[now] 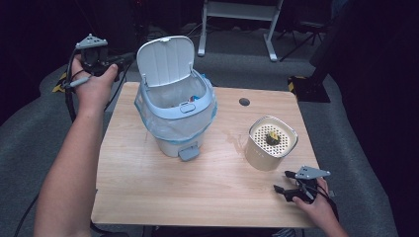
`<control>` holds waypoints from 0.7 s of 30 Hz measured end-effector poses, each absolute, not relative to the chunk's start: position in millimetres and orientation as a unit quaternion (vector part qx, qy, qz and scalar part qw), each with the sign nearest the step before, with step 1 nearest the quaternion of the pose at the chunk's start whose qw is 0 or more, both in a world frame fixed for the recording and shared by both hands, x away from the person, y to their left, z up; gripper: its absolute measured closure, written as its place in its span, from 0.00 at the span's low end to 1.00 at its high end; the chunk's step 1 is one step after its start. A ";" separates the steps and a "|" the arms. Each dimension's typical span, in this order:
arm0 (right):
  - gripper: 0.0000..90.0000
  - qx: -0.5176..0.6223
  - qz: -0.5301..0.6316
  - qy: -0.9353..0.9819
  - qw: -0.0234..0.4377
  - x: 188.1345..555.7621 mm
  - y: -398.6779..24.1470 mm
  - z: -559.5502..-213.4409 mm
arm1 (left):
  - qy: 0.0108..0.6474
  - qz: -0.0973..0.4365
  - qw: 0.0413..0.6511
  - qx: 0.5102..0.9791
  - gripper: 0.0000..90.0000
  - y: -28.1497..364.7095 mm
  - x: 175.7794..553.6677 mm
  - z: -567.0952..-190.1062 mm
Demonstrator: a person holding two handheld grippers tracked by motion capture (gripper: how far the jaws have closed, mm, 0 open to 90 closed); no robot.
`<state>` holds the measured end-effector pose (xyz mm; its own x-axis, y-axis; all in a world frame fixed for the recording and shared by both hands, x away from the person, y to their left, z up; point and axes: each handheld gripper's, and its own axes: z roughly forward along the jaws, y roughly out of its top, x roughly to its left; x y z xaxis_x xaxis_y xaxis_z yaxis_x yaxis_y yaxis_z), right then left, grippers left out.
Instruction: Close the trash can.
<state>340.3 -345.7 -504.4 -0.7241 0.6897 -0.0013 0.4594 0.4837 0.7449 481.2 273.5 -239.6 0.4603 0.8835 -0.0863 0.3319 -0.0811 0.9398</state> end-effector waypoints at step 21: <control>0.25 0.337 0.379 0.848 0.152 341.5 -345.3 -504.4 | 0.420 0.217 0.567 0.674 0.77 267.2 484.3 -238.0</control>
<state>341.5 -345.3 -504.4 -0.7273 0.6864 -0.0015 0.4564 0.4852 0.7458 484.3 267.2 -238.0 0.5534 0.8125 -0.1832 0.3196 -0.0040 0.9475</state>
